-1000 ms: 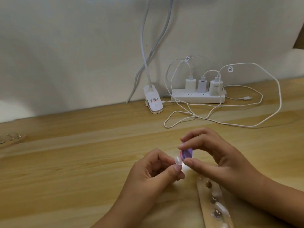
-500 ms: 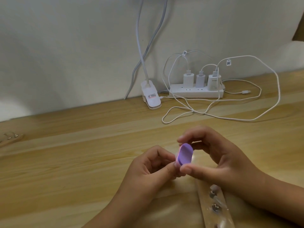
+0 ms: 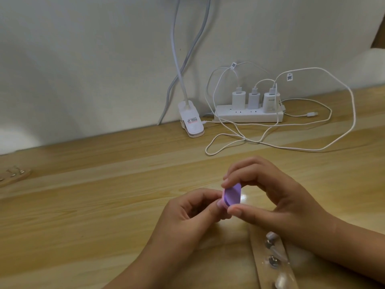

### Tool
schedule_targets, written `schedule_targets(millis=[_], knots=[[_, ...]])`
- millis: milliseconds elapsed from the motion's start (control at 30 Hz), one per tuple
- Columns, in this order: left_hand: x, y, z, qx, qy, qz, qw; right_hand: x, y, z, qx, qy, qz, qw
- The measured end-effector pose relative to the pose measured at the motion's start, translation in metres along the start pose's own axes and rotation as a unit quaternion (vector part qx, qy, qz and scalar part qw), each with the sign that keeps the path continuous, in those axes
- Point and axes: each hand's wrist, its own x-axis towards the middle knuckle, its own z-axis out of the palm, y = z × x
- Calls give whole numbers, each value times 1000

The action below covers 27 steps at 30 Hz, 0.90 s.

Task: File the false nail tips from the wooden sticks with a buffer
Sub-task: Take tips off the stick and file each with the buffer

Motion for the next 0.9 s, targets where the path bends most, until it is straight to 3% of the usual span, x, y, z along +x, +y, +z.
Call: schedule_targets(millis=[100, 500, 600, 733, 833, 900], knots=[[0, -2, 0, 20, 1, -6, 1000, 2, 1, -4, 18, 12, 42, 999], [-2, 0, 5, 35, -14, 6, 999, -1, -2, -3, -36, -40, 8, 999], [-2, 0, 3, 42, -12, -2, 999, 1, -1, -7, -14, -26, 65, 997], [-2, 0, 3, 42, -10, -2, 999, -1, -3, -4, -20, -61, 29, 997], [-2, 0, 2, 47, -10, 4, 999, 0, 0, -8, 12, -37, 84, 996], [-3, 1, 2, 49, -12, 11, 999, -1, -2, -7, 19, -44, 77, 996]])
